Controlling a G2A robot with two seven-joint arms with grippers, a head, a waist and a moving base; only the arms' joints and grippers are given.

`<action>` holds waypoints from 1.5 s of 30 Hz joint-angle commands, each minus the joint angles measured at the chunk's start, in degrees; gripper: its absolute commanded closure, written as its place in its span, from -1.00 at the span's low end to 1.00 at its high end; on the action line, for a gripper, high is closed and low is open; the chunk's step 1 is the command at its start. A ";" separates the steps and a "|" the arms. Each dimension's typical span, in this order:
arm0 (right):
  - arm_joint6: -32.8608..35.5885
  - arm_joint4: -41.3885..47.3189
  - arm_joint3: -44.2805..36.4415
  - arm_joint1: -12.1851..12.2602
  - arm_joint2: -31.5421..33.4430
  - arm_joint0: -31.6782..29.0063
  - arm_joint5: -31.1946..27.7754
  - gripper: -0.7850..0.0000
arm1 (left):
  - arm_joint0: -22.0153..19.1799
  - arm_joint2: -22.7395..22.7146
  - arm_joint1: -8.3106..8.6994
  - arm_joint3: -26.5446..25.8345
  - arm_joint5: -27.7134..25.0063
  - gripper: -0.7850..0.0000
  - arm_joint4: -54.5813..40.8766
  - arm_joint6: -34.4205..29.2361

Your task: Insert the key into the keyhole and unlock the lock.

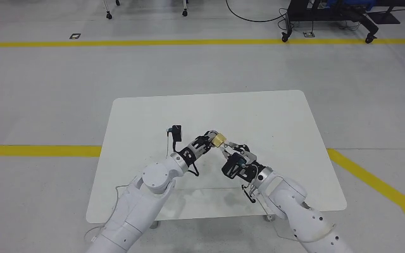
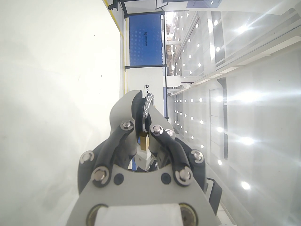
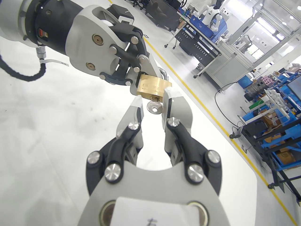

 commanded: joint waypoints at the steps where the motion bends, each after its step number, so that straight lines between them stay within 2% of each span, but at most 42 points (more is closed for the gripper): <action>1: 0.05 0.16 0.11 -0.10 0.14 -0.02 -0.51 1.00 | -0.15 0.03 -0.10 0.20 0.05 1.00 0.27 -0.03; 16: -0.70 4.99 0.82 -0.58 2.64 -0.20 -6.27 1.00 | 0.70 -0.73 -0.42 0.12 -3.50 1.00 3.97 1.69; 25: 0.39 23.69 5.33 -0.57 6.79 2.08 -21.81 1.00 | 1.42 -1.00 -0.53 0.00 -7.29 1.00 7.55 2.86; 29: 1.43 27.31 6.64 -0.36 8.18 2.65 -26.62 1.00 | 1.84 -1.41 -0.52 -0.15 -8.10 1.00 8.29 2.93; 37: 3.29 34.48 9.46 -0.27 9.39 4.09 -33.62 1.00 | 2.00 -1.46 -0.48 -0.56 -8.22 1.00 11.83 2.46; 41: 4.06 35.48 10.96 -0.40 9.83 4.95 -32.10 1.00 | 2.07 -1.61 -0.50 -0.87 -7.31 1.00 12.85 2.44; 42: 4.19 35.42 11.12 -0.45 9.92 5.04 -31.16 0.51 | 2.17 -1.68 -0.49 -1.05 -7.14 1.00 12.99 2.38; 43: 4.31 35.45 11.22 -0.49 9.92 5.17 -30.85 0.28 | 2.26 -1.81 -0.46 -1.25 -6.99 1.00 13.20 2.30; 45: 4.45 36.00 11.91 -0.54 9.92 5.59 -31.37 0.08 | 2.50 -2.00 -0.37 -1.72 -6.58 1.00 13.81 1.72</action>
